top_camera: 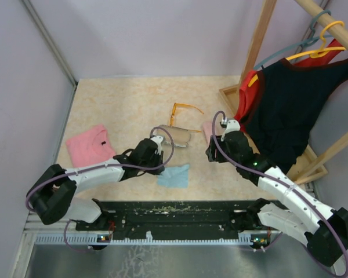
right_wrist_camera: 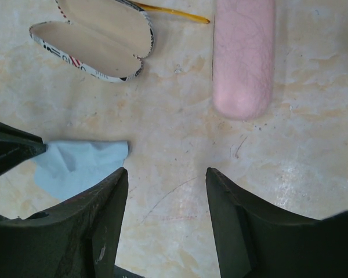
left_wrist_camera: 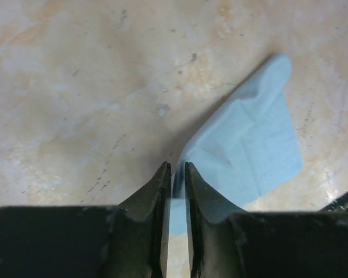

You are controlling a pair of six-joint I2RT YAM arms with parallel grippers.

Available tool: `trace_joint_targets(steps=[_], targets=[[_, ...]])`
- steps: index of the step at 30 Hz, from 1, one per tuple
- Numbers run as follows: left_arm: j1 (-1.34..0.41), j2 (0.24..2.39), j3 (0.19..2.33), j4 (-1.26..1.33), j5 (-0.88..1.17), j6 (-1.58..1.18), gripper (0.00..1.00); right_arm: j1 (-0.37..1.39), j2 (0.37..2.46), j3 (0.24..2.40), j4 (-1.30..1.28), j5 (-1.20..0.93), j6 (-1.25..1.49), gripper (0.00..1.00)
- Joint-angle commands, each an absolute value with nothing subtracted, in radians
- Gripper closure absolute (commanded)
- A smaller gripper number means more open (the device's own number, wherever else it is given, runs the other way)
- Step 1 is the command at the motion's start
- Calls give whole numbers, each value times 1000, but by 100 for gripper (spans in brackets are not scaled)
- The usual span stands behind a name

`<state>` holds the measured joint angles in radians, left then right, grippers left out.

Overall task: Organize the sunglasses
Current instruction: Adjust the glasses cleaning cloth at the center of the board.

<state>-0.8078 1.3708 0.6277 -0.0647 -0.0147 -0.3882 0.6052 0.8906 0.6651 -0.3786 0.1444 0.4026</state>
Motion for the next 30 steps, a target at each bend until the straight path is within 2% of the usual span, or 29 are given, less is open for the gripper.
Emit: trace_joint_targets(steps=[1,4,6,9,15,24,30], targets=[[-782,1332,599,-119,-127,-393,73,599,922,671,-291,110,396,43],[-759,1304,579,-131,-151,-413,65,599,948,676,-274,96,396,43],[-741,1278,572,-145,-168,-429,52,599,962,674,-254,87,400,43],[-732,1220,575,-181,-215,-462,48,598,972,666,-224,83,418,43],[-755,1143,609,-218,-175,-505,48,599,978,644,-181,136,454,43],[-967,1200,679,-329,-373,-698,49,599,1015,614,-162,106,441,43],[-1077,1333,759,-345,-436,-745,60,598,1013,579,-134,86,431,43]])
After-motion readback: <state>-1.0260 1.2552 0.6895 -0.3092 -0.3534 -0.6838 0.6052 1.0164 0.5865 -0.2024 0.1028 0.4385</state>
